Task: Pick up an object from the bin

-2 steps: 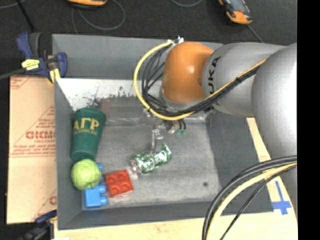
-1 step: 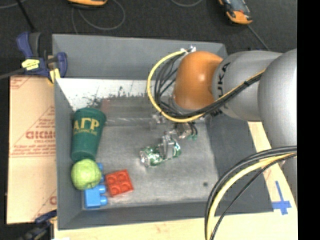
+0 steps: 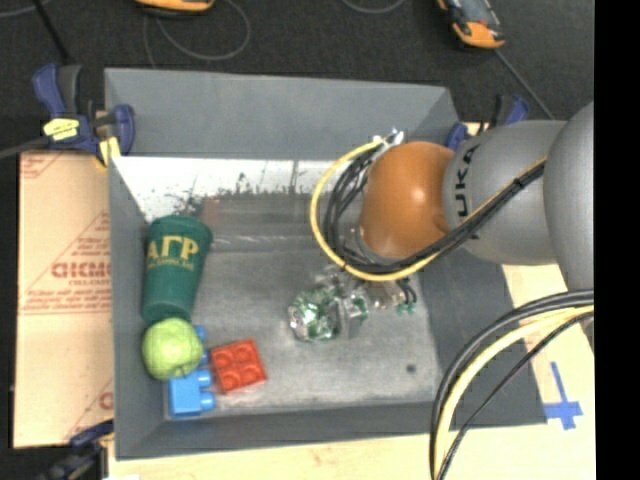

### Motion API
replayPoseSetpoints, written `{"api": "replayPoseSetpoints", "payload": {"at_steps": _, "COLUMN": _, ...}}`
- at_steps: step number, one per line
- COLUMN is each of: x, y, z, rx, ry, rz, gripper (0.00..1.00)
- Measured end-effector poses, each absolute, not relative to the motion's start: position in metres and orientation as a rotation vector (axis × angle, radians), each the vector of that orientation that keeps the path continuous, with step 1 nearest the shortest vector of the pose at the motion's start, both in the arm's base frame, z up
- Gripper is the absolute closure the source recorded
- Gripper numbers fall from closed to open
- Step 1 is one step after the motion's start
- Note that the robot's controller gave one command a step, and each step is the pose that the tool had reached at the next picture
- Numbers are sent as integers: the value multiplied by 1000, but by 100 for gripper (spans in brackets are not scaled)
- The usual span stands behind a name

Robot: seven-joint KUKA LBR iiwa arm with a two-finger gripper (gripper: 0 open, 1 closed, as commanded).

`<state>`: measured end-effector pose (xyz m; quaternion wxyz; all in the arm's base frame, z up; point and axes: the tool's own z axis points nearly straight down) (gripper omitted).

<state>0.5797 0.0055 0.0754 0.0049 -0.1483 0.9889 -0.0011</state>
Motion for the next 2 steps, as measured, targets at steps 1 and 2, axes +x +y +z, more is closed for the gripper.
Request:
{"api": "replayPoseSetpoints", "payload": {"at_steps": 1, "x": 580, "y": 5, "z": 75, "rx": -463, "ry": 3097, "rz": -3, "gripper": 100}}
{"api": "replayPoseSetpoints", "payload": {"at_steps": 2, "x": 571, "y": 13, "z": 249, "rx": -489, "ry": 3091, "rz": -5, "gripper": 100}}
